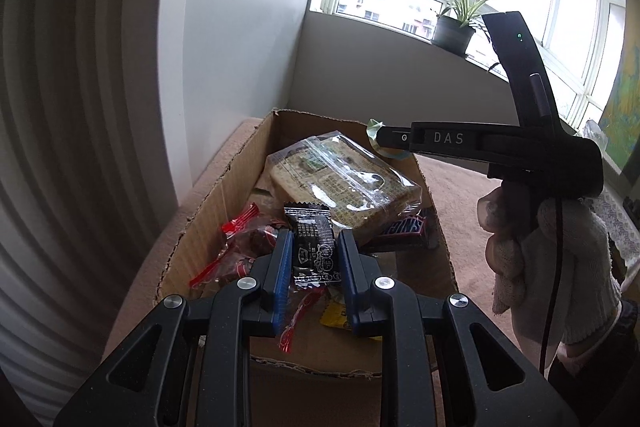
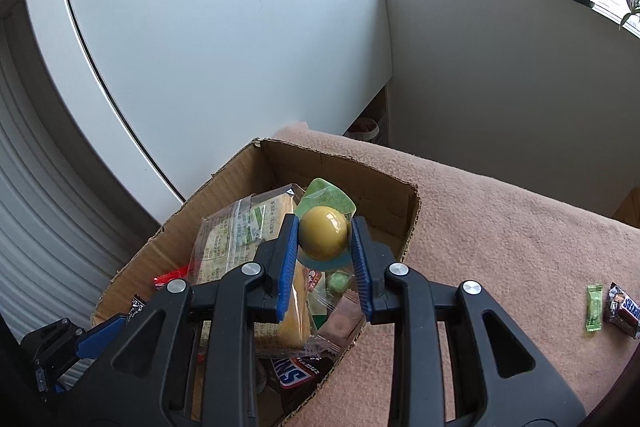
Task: Organize snacks
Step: 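Open both tools to drop the candy and egg into the box, then withdraw, then move right tool to the Snickers bar while left tool moves to the green candy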
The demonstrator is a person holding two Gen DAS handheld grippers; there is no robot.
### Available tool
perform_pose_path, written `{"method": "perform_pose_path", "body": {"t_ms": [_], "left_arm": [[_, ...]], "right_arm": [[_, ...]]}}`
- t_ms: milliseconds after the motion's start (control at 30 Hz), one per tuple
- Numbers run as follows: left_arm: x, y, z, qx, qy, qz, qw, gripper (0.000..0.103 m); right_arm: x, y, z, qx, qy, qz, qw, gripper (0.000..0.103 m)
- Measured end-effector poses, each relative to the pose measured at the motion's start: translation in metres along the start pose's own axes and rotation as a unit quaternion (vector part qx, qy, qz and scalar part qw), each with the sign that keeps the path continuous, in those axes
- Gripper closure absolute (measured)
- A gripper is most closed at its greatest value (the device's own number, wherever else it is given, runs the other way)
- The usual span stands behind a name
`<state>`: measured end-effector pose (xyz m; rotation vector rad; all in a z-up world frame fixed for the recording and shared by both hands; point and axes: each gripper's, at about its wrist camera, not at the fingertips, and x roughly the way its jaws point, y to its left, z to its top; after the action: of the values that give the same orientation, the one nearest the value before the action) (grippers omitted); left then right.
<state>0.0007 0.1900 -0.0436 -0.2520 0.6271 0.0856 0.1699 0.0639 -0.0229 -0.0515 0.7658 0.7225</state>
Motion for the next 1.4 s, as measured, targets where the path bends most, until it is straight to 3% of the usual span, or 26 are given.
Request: {"method": "perform_pose_path", "body": {"t_ms": [133,167,200,267,333,400,1000,1400], "left_arm": [[-0.002,0.002,-0.001,-0.002,0.001,-0.001,1.0,0.081],[-0.001,0.002,0.0,-0.004,0.001,0.0,1.0,0.081],[-0.002,0.003,0.0,-0.007,0.001,0.0,1.0,0.081],[-0.002,0.003,0.0,-0.008,0.001,-0.005,1.0,0.07],[-0.002,0.003,0.001,-0.011,-0.002,-0.004,0.9999,0.058],[-0.004,0.003,0.001,-0.014,-0.006,-0.002,0.9999,0.048],[-0.002,-0.033,0.006,-0.001,-0.011,-0.015,0.9998,0.045],[0.011,-0.105,0.008,0.043,-0.01,-0.043,0.9981,0.045]], "right_arm": [[0.003,0.002,0.001,-0.002,-0.001,-0.003,1.0,0.072],[0.002,0.002,0.001,-0.002,-0.003,-0.003,1.0,0.063],[0.0,0.003,0.001,-0.002,-0.007,-0.003,1.0,0.046],[-0.005,0.004,0.001,-0.003,-0.024,-0.003,1.0,0.028],[-0.01,0.004,0.002,-0.006,-0.034,-0.005,0.999,0.024],[-0.015,0.003,0.003,-0.006,-0.042,-0.011,0.999,0.01],[-0.062,-0.05,-0.007,0.015,-0.064,-0.05,0.997,0.007],[-0.116,-0.145,-0.028,0.056,-0.071,-0.095,0.991,0.007]]}}
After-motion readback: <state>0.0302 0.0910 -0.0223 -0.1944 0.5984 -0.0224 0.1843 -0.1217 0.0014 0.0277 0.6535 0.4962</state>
